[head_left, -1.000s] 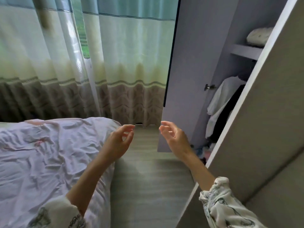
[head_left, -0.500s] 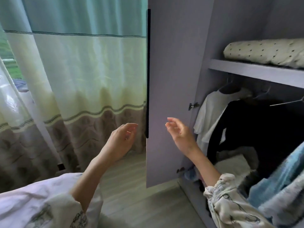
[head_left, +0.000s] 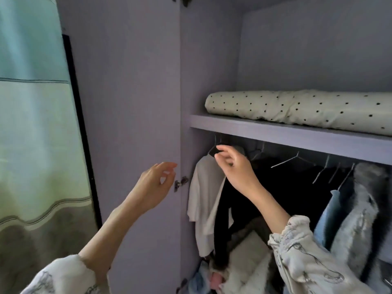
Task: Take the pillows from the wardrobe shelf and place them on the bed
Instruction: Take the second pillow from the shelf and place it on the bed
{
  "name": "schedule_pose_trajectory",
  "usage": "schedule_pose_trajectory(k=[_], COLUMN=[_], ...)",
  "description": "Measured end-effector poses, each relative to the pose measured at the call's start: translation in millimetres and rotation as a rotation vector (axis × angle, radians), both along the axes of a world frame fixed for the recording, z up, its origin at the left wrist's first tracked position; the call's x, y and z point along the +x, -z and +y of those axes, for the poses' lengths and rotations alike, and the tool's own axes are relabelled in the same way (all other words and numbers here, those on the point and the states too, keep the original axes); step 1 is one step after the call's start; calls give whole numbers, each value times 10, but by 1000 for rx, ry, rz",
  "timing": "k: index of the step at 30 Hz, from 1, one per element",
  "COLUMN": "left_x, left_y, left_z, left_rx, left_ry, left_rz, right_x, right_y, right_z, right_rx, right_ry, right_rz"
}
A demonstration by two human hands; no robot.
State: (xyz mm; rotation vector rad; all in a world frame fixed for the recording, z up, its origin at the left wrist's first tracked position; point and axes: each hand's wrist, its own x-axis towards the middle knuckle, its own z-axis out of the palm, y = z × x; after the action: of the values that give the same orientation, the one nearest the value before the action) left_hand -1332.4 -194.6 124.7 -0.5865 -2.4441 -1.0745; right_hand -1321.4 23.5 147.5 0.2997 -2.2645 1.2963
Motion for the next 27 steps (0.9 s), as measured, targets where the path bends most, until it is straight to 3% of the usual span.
schedule_pose_trajectory(k=[10,18,22,27], left_x=[-1654,-2687,-3112,-3642], left_y=[-545,-1023,-1238,-1333], left_z=[1202,2113,2531,2935], left_rx=[-96,-94,-176,-504], left_ry=[271,428,479,401], left_rz=[170,387,500,587], right_x=[-979,-1565,-1840,-2117], right_y=[-708,-1143,-1250,-1174], right_z=[1155,1873,2049,2209], right_rx=[268,588,854,1098], right_ry=[337,743,892,1025], right_rz=[106,215,65,-199])
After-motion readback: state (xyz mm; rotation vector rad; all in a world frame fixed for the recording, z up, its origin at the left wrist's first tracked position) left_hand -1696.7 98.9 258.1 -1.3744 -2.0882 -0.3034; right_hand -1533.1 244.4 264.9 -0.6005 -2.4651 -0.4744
